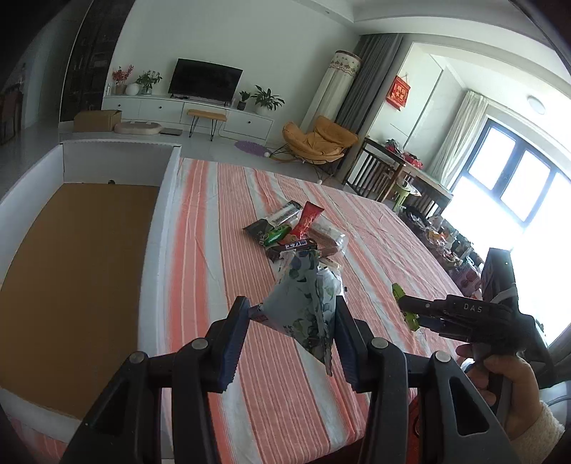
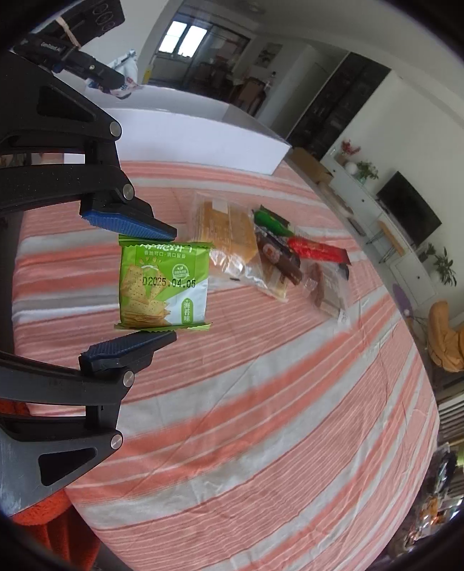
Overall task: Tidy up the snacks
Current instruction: 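Carry both packets into the cardboard box and open both tools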
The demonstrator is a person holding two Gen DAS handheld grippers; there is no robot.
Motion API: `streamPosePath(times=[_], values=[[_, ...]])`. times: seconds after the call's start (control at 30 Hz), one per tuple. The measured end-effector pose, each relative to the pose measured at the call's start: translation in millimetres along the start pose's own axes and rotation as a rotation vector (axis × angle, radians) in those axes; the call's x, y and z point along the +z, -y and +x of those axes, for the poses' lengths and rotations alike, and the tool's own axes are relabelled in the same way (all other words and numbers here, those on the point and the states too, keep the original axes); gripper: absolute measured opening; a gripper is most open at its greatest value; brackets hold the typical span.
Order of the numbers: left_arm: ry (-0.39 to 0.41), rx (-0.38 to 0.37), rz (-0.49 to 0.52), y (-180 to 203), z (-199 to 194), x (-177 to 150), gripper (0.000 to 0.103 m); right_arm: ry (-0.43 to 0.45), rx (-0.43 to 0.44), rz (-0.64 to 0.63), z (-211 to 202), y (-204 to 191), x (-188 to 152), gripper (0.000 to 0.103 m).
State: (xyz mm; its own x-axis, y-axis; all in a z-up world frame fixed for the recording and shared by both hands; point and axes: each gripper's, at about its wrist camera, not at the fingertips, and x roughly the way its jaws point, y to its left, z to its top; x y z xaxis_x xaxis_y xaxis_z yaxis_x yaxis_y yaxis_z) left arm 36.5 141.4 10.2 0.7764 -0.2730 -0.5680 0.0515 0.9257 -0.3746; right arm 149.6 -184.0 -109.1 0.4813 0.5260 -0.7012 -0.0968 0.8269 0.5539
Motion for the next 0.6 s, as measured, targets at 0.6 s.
streamPosePath(times=[0.6], values=[[0.038,0.578,-0.2,-169.8,-50.2,-9.7,0.079,-0.133,0.312,-0.404,69.3,-252.7,-32.0,0.076]])
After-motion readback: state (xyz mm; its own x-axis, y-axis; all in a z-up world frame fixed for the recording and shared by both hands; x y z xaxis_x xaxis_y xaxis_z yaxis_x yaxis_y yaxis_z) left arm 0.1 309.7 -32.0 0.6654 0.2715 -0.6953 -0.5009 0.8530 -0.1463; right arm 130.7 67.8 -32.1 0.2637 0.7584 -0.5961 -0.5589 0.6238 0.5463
